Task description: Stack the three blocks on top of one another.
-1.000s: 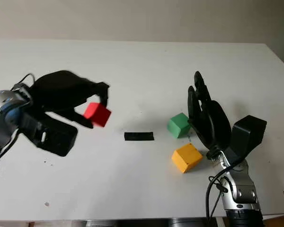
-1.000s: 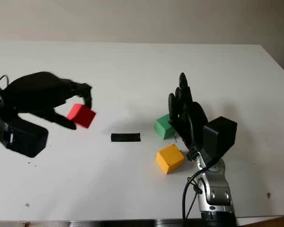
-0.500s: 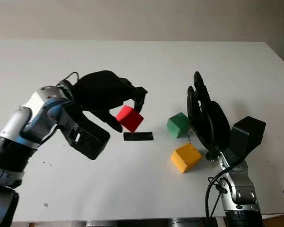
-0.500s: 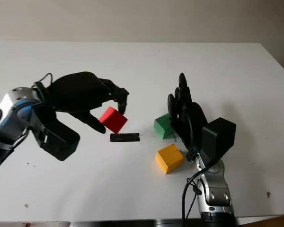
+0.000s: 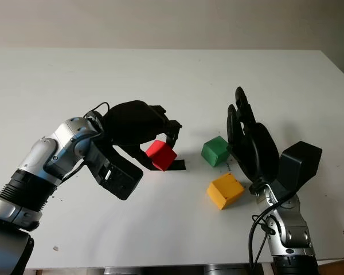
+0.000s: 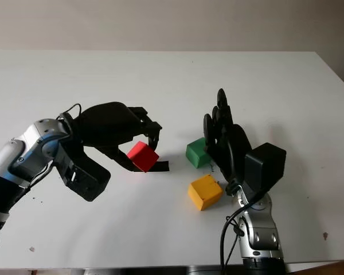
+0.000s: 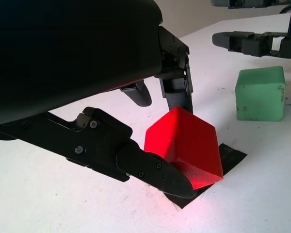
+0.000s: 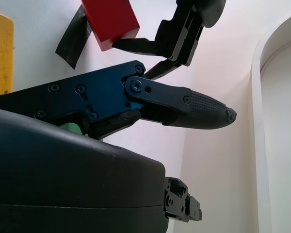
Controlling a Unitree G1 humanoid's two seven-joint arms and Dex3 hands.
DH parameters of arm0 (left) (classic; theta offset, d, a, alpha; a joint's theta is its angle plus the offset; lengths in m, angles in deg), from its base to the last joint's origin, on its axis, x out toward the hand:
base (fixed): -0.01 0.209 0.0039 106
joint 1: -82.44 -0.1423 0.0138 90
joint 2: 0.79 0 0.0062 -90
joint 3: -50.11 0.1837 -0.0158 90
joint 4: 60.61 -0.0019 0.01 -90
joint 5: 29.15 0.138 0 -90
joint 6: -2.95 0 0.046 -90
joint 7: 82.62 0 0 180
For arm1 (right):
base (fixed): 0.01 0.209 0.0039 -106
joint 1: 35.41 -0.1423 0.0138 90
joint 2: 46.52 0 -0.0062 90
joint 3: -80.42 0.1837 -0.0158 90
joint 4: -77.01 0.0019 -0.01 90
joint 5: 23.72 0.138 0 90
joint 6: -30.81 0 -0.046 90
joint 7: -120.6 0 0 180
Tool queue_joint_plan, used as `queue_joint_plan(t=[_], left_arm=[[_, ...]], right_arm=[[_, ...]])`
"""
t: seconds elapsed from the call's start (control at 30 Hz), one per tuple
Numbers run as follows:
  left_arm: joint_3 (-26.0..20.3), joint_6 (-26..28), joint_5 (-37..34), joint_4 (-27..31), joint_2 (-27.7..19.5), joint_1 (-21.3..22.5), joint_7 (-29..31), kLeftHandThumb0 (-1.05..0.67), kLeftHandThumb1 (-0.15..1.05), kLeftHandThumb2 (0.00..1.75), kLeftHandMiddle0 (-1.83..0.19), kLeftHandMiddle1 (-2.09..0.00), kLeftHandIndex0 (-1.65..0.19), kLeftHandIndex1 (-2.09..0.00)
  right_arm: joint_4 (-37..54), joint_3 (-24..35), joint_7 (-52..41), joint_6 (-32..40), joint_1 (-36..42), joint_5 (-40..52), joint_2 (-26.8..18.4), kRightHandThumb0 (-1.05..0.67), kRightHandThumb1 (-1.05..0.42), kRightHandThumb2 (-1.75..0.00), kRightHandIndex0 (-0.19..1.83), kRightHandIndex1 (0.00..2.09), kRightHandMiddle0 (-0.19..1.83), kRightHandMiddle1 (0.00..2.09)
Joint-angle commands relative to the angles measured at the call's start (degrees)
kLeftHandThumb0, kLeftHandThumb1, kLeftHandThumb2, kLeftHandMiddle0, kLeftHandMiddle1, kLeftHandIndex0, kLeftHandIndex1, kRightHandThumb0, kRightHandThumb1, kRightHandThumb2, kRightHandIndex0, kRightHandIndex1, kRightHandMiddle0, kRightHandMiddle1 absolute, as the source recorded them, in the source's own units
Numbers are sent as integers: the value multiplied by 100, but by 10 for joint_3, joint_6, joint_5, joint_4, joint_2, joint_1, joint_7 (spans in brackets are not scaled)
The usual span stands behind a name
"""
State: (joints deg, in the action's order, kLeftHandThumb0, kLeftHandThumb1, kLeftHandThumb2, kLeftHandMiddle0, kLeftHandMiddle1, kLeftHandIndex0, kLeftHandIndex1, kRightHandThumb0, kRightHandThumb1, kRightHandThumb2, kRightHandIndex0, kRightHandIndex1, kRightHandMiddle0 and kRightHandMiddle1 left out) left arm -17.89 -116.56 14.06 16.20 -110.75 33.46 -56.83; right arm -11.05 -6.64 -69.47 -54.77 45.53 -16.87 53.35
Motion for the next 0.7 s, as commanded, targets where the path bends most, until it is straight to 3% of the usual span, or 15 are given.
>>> queue_joint_plan(t=[0.0, 0.2, 0.43, 0.57, 0.67], left_arm=[[12, -1, 9, 0, 0, 1, 2, -41, 99, 6, -3, -82, -23, -160], [17, -4, 12, -6, 4, 7, 7, -37, 98, 5, -20, -42, -29, -147], [16, -11, 3, -17, 15, 5, 2, -52, 98, 5, -20, -44, -23, -162], [17, -10, -3, -17, 20, 1, 7, -62, 98, 5, -16, -35, -12, -128], [21, -7, -3, -15, 21, 0, 17, -67, 100, 5, -18, -18, -14, -84]], right_arm=[[4, 1, 0, -6, 1, -1, -2, -77, -105, -64, -19, 0, -19, 0], [9, 1, 2, -2, 1, 2, 0, -76, -105, -65, -19, 0, -19, 0], [7, 3, -1, -4, 3, 6, 0, -77, -105, -63, -19, 0, -19, 0], [10, 0, -1, -2, 4, 3, -2, -77, -105, -64, -19, 0, -19, 0], [11, 0, 2, 1, 5, 1, 0, -76, -105, -64, -19, 0, -19, 0]])
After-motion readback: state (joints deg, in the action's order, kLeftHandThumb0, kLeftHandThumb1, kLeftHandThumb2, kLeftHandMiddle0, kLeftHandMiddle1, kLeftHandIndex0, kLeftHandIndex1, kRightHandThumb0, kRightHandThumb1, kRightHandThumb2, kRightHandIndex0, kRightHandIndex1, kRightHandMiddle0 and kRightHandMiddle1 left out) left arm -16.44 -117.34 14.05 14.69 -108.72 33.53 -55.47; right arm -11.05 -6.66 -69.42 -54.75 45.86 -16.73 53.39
